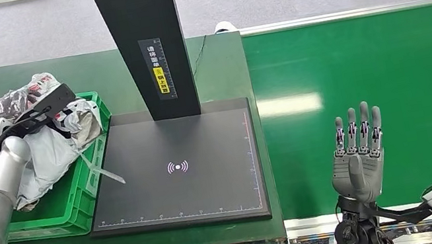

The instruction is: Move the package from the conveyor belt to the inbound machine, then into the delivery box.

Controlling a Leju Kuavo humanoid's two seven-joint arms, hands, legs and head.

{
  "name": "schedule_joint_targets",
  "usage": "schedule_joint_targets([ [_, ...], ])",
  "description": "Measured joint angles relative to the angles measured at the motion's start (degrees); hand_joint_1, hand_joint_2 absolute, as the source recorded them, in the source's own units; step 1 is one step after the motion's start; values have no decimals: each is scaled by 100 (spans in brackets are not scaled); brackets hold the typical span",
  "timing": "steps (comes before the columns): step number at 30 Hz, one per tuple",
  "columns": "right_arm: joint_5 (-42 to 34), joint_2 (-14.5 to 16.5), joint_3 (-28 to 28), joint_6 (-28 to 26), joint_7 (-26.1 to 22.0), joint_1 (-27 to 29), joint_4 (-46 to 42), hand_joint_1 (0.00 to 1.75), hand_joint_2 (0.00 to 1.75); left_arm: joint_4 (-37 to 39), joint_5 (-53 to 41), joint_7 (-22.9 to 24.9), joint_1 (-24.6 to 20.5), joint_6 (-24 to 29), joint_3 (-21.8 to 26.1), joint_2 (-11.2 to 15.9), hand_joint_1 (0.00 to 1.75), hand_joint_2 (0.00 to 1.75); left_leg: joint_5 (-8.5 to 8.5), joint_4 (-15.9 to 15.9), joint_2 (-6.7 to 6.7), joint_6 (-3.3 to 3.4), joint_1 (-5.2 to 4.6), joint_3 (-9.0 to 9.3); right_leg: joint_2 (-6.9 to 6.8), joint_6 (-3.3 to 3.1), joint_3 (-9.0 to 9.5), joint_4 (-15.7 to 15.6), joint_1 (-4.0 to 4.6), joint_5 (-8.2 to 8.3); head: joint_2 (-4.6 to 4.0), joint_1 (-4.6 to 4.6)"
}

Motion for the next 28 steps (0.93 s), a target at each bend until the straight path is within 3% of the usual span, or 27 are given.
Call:
schedule_joint_targets([
  [8, 15, 0, -15, 1, 0, 3, 1, 0, 175, -14, -80, -337, 27, 361, 56, -39, 0, 175, 0, 0, 0, 0, -1, 0, 0, 0, 0, 0, -1, 0, 0, 1],
  [13, 20, 0, -41, 2, 1, 13, -1, 0, 175, -198, -124, -519, 225, 1247, 66, -61, 0, 175, -1, 0, 1, 0, -1, 0, 1, 0, -1, 0, -1, 0, 0, 1],
  [18, 55, 3, -79, 8, 28, 117, -96, 0, 175, -1152, -179, -553, 1028, 2755, 248, -71, 0, 175, -2, 0, 5, -2, -1, 1, 3, 0, -3, 0, -1, -1, 0, 1],
  [22, 68, 4, -106, 11, 45, 171, -171, 0, 175, -2149, -332, -487, 1856, 3049, 499, -140, 0, 175, -4, 0, 5, -1, -1, 0, 3, 0, -5, -1, -1, -2, 0, 1],
  [28, 72, 9, -133, 17, 46, 202, -208, 0, 175, -3109, -696, -438, 2563, 3294, 780, -286, 0, 175, -4, 0, 4, -1, -1, 1, 2, 1, -3, -3, -1, -2, 0, 0],
])
